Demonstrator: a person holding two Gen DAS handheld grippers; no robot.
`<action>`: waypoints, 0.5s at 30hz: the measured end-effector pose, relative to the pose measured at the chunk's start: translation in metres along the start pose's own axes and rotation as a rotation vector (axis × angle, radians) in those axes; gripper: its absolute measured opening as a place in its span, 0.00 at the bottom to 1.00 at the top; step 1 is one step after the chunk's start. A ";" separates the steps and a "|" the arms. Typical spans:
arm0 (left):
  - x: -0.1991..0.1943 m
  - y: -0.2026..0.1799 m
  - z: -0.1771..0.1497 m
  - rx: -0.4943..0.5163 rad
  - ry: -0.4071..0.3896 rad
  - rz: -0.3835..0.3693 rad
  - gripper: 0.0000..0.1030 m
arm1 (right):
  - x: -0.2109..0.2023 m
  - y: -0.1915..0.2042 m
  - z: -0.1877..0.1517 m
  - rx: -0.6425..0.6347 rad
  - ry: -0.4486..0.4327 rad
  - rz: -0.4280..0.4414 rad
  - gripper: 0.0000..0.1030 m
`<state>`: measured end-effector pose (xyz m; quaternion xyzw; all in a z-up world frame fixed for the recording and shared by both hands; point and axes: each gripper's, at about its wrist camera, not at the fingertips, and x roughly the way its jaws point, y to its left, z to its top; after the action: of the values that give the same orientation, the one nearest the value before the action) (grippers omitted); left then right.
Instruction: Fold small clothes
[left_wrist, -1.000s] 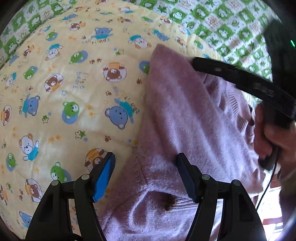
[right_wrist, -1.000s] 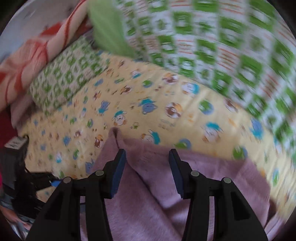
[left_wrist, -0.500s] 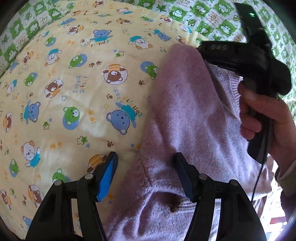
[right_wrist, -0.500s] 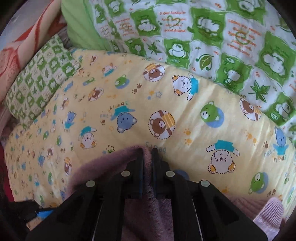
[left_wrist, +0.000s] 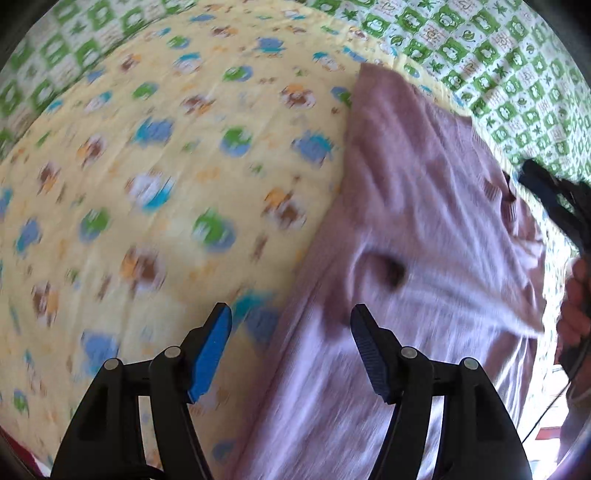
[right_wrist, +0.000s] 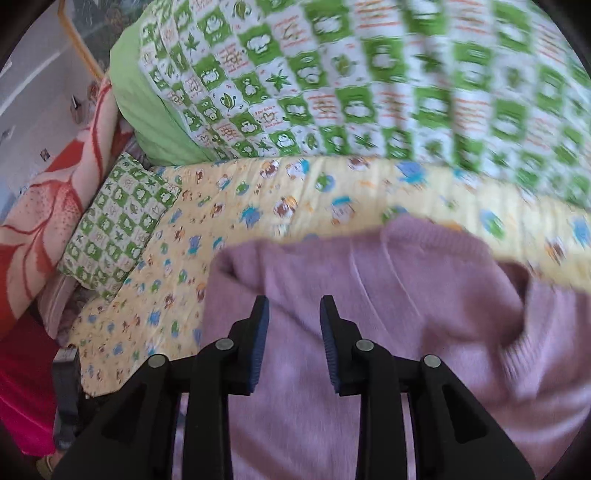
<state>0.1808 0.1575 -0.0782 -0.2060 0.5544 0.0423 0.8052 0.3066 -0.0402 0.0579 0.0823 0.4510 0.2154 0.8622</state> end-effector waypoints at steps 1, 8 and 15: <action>-0.004 0.004 -0.012 0.001 0.012 -0.005 0.66 | -0.011 -0.003 -0.012 0.020 -0.002 -0.006 0.34; -0.026 0.017 -0.073 0.060 0.054 -0.029 0.70 | -0.078 -0.016 -0.113 0.128 0.033 -0.068 0.37; -0.045 0.026 -0.114 0.136 0.082 -0.036 0.72 | -0.135 -0.028 -0.197 0.266 0.031 -0.144 0.40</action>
<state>0.0563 0.1447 -0.0792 -0.1624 0.5849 -0.0184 0.7945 0.0875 -0.1356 0.0348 0.1599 0.4933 0.0928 0.8500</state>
